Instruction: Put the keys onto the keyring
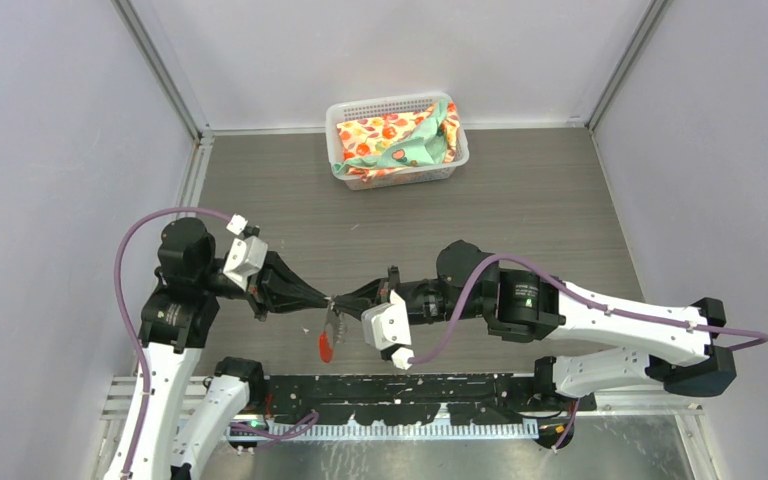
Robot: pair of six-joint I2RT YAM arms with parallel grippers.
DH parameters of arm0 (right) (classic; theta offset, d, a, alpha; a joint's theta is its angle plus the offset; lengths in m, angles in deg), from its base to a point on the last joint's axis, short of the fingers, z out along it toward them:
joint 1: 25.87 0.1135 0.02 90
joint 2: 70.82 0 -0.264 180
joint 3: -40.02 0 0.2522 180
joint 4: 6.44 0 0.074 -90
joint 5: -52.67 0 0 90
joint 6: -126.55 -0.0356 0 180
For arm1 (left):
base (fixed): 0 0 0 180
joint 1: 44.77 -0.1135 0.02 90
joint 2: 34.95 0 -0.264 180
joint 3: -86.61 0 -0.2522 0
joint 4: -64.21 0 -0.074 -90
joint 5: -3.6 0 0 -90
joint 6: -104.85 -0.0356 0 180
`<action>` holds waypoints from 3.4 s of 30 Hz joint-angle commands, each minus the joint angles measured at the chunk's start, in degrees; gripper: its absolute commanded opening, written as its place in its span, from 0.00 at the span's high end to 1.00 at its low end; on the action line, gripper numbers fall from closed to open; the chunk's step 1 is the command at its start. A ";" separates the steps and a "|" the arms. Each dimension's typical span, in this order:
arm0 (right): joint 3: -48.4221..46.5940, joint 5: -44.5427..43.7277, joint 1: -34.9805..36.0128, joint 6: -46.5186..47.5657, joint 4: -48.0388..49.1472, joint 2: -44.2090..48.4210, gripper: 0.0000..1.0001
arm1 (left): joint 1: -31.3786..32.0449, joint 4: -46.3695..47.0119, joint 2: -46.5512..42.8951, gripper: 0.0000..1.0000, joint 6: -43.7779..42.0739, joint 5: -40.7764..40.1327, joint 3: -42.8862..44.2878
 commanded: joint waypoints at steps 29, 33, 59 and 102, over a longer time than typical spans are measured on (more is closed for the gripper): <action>1.34 -0.74 -0.30 -0.49 1.15 1.64 0.99 | 0.13 1.77 -0.41 1.00 1.40 2.93 3.19; 1.17 -0.51 -0.32 -0.40 1.76 1.14 0.99 | 0.13 1.86 -0.45 1.00 1.45 2.92 3.14; 0.88 -1.21 -0.34 0.13 2.36 0.96 0.99 | 0.13 1.83 -0.74 1.00 1.19 1.86 2.82; -0.14 -0.20 -0.36 -0.47 2.98 2.28 0.99 | 0.14 -1.73 -0.29 1.00 -2.11 -5.67 2.33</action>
